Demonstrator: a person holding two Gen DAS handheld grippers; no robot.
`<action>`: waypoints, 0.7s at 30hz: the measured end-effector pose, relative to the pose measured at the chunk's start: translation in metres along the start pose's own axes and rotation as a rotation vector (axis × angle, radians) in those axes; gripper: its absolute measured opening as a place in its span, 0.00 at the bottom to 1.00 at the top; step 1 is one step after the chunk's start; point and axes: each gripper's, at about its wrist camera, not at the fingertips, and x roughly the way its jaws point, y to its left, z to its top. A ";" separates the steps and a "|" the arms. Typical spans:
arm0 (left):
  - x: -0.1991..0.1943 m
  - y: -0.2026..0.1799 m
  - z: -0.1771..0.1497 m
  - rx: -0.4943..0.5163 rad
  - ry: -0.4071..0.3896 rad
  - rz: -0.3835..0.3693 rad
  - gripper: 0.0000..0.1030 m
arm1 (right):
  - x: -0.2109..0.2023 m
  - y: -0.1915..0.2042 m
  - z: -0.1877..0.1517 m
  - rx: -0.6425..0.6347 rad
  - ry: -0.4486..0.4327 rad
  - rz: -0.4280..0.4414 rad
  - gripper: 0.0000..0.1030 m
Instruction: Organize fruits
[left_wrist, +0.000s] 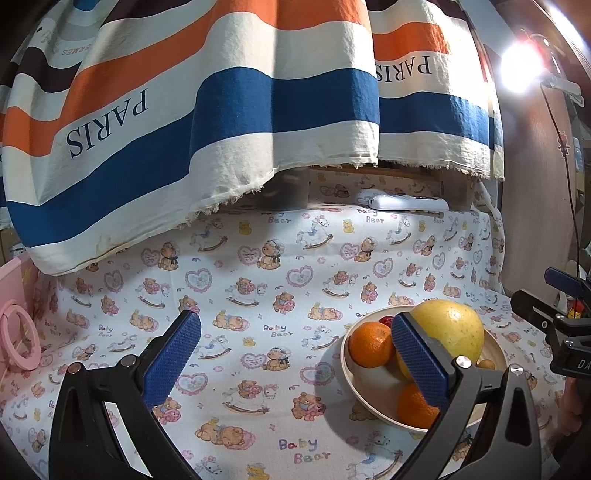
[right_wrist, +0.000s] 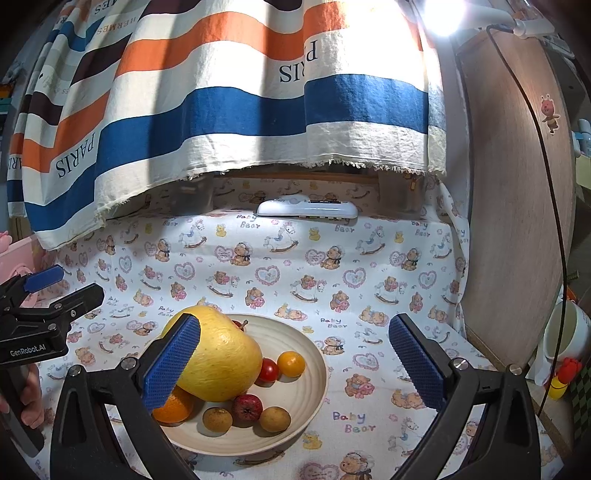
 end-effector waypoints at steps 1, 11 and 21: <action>0.000 0.000 0.000 0.001 0.002 -0.001 1.00 | 0.000 0.000 0.000 0.001 0.001 0.000 0.99; 0.001 0.000 0.000 0.004 0.007 -0.007 1.00 | 0.000 0.000 0.000 0.000 0.000 0.000 0.99; 0.001 0.002 0.000 0.001 0.013 0.010 1.00 | 0.000 0.000 0.000 0.000 0.000 0.000 0.99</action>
